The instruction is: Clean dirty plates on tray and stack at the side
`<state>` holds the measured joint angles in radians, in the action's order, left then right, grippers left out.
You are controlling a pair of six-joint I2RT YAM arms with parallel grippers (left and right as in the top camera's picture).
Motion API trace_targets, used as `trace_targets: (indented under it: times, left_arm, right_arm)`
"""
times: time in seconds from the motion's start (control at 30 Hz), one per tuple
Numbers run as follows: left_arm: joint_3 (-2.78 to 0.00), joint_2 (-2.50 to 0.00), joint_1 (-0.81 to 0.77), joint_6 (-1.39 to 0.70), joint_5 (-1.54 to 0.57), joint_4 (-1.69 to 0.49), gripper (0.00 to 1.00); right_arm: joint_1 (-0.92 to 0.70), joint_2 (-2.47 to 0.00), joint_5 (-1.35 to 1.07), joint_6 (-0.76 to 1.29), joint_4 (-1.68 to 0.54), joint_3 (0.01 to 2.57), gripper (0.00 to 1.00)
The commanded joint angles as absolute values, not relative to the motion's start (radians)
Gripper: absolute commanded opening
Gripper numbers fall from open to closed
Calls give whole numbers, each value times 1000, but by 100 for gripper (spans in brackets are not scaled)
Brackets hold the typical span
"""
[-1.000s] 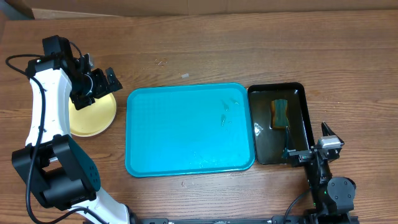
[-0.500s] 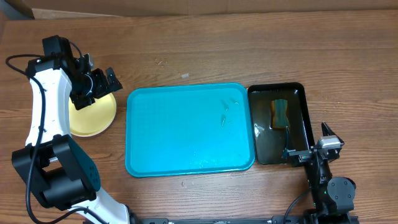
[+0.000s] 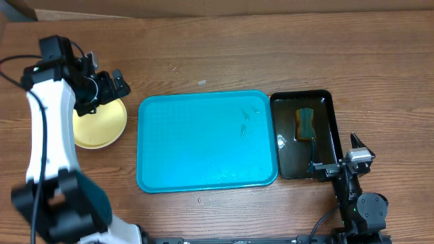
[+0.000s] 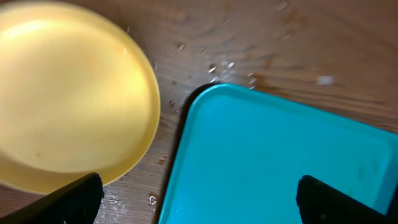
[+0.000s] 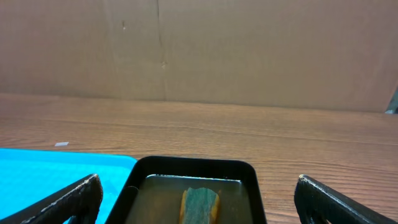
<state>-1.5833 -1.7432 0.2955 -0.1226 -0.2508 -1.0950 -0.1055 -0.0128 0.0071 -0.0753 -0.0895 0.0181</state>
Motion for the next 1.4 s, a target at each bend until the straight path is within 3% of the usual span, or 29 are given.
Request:
trace_targets:
  times: [0.0,0.47,0.93,1.03,1.1,1.2,1.37]
  left_arm:
    - [-1599,-1536,253,-104,-252,-1095,100]
    - [-1562,-1056,170,-104,-252,-1096,100]
    - [-1012,-635,136,-93,-199,-1063,100]
    - [-854,-521,136,-94,-203,-888,100]
    - [-656,-380,135,-95,-268,-526,100]
    - [-496,-276,119,-112,-270,-178,100]
    - [-302,-145,81,-112,-195,203,100]
  right_arm:
    - [-103,-3,5,-80,-84,8,100]
    - [-103,-3,5,-80,-84,8,100]
    - [-103,-3,5,-80,-84,8,100]
    - [-103,-3,5,-80,-84,8,100]
    - [-103,-3,5,-80,-84,8,100]
    - [-103,-3,5,-80,-84,8,100]
    - [-103,-3,5,-80,-84,8,100]
